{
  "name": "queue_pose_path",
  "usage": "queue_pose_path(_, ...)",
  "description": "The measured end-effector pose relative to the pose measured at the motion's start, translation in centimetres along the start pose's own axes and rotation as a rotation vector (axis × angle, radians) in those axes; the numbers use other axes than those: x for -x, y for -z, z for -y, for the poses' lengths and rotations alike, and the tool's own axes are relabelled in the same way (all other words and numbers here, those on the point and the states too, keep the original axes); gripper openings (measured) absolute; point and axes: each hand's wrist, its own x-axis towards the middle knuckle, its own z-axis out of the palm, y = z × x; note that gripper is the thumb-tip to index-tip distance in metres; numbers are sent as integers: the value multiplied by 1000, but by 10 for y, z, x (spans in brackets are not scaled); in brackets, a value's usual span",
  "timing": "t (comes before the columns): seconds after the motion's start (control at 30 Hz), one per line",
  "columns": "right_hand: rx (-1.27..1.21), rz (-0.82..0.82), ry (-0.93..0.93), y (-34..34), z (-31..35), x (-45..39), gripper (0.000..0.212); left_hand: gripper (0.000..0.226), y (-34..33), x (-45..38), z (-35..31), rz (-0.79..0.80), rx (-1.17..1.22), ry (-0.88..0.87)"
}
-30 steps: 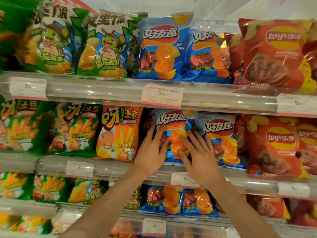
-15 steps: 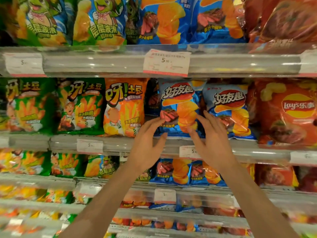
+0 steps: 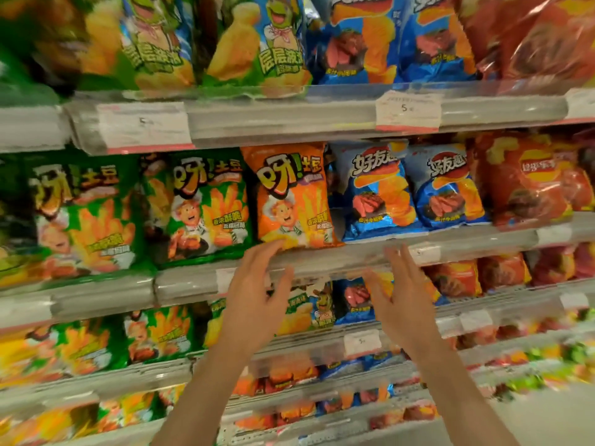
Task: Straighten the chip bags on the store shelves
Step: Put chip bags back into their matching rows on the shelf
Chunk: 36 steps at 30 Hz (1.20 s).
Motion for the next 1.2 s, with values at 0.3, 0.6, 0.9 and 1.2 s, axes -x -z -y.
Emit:
queue_pose_path(0.3, -31, 46, 21, -14, 51, 19, 67, 46, 68, 12, 29, -35, 7, 53)
queue_pose_path(0.6, -20, 70, 91, 6, 64, -12, 66, 46, 79, -4, 17, -74, -134, 11)
queue_pose_path(0.9, 63, 160, 221, 17, 84, -112, 65, 57, 54, -83, -13, 22, -311, -20)
queue_pose_path(1.2, -296, 421, -36, -17, 95, -137, 59, 63, 32, -101, -15, 50, -357, 72)
